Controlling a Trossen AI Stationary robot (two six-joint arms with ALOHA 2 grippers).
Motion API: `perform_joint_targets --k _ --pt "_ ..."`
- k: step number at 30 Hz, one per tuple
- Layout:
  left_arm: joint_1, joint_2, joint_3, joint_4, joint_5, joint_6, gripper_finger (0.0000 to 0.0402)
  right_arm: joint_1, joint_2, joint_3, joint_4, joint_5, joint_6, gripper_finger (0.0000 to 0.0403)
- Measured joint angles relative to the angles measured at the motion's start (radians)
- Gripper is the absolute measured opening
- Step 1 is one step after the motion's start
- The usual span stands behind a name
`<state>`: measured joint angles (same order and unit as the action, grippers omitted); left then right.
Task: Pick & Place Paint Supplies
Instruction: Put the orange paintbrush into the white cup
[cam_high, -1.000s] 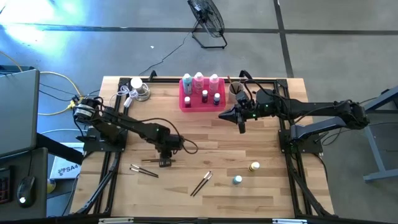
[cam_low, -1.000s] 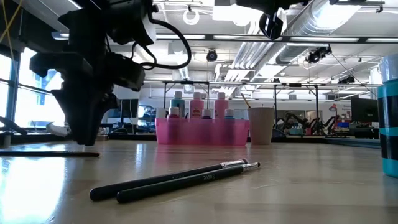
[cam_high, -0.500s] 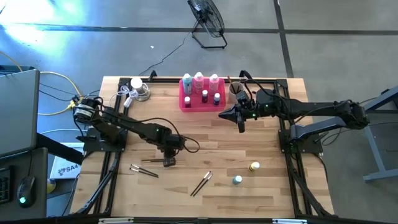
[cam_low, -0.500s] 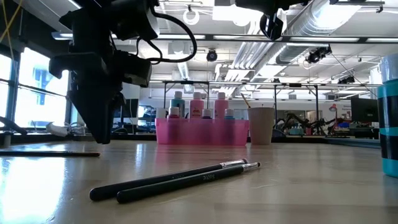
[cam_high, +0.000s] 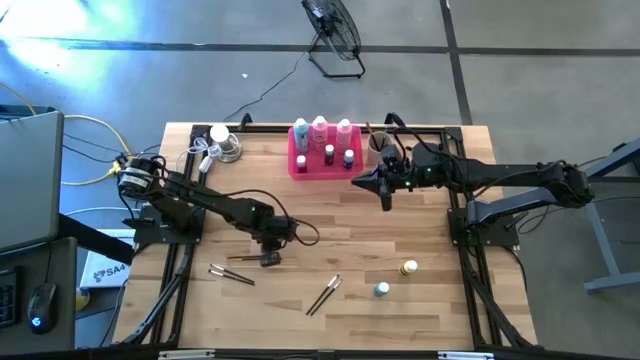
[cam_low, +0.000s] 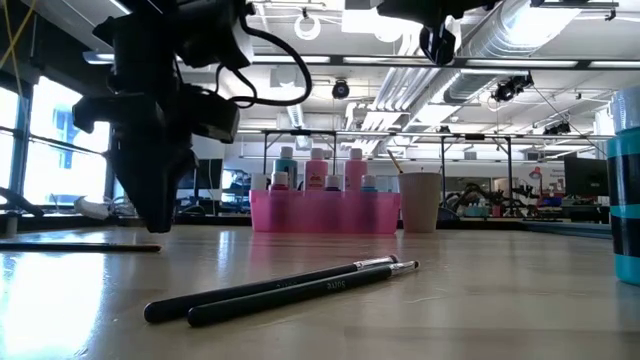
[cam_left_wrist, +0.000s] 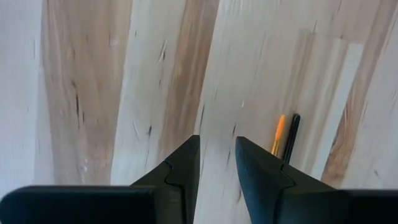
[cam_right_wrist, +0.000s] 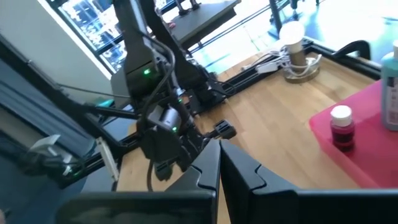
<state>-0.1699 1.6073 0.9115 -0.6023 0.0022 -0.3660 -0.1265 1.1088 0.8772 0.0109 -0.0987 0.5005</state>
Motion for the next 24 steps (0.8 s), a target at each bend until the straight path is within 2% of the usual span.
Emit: perform_joint_targets --k 17,24 --pt "-0.002 0.000 0.000 -0.017 0.103 0.048 0.0099 0.000 0.000 0.000 0.000 0.019 0.030 0.0003" --pt "-0.052 0.000 0.000 0.020 0.116 0.035 0.0100 0.000 0.000 0.000 0.000 0.019 0.030 0.0003"
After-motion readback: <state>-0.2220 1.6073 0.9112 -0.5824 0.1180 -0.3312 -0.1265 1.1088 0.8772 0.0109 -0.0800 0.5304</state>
